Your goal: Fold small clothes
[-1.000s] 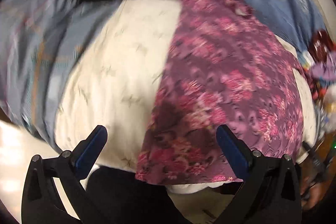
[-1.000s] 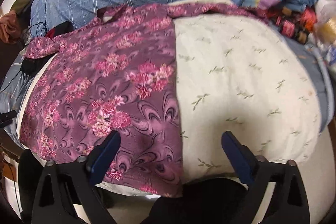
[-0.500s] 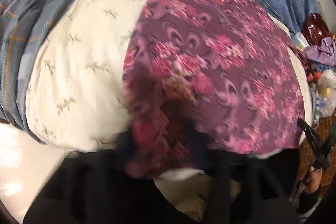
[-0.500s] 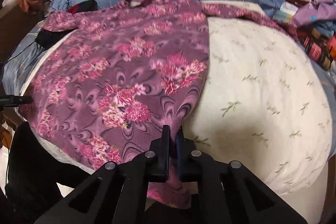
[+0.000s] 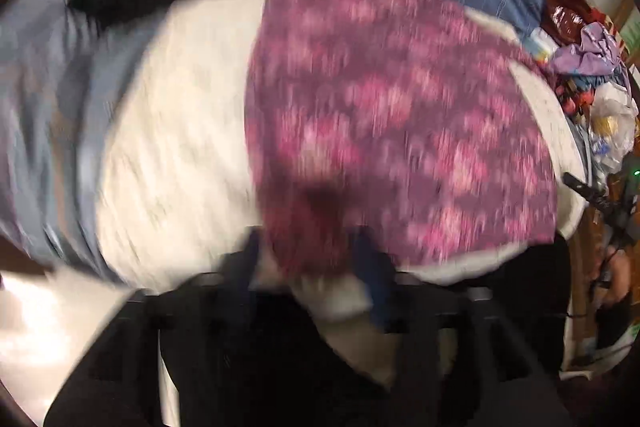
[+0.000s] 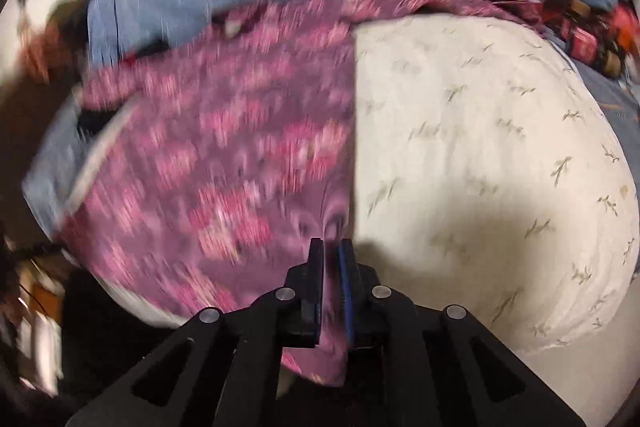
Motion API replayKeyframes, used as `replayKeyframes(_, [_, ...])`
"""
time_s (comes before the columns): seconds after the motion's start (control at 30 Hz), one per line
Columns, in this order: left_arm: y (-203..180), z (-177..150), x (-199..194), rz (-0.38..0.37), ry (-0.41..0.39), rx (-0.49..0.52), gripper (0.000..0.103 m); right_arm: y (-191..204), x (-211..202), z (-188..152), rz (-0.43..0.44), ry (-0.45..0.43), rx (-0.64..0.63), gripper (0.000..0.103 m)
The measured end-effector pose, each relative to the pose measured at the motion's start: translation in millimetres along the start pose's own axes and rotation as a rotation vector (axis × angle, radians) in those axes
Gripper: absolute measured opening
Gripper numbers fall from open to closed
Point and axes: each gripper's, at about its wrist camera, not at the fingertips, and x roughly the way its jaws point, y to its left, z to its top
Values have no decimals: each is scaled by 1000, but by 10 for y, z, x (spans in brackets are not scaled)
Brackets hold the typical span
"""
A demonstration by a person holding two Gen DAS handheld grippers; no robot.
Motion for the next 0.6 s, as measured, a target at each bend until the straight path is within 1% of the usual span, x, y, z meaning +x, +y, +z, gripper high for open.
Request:
replayKeyframes(0.03, [-48,146,-26,2,-44,10,74,-75,-63,90,10,-34,40,22])
replayKeyframes(0.07, [-117,327,-7,-8,-77,21,75,-160,-107,209,13,-68,82,28])
replayKeyframes(0.1, [-199,539,69,-19,-93,29,77,-216,-123,334,3,-97,114,38])
replayKeyframes(0.13, [-218,686,133,-30,-102,36,77,-274,-117,451,-18,-120,136,40])
replayKeyframes(0.23, [-432,1228,477,-45,-125,30,77,-495,-9,861,-51,-169,200,40])
replayKeyframes(0.3, [-522,1517,678,-48,-138,17,77,-758,114,1183,-57,-213,305,41])
replayKeyframes(0.4, [-623,1888,1048,-21,-173,-7,77,-1196,306,1552,-52,-267,469,41])
replayKeyframes(0.47, [-637,1982,1271,5,-177,-20,77,-1474,394,1695,-57,-296,568,41])
replayKeyframes(0.5, [-641,1996,1365,6,-171,-21,77,-1669,433,1786,-78,-329,641,41])
replayKeyframes(0.6, [-594,2017,1637,-44,-116,-56,77,-1997,495,1943,-142,-371,729,41])
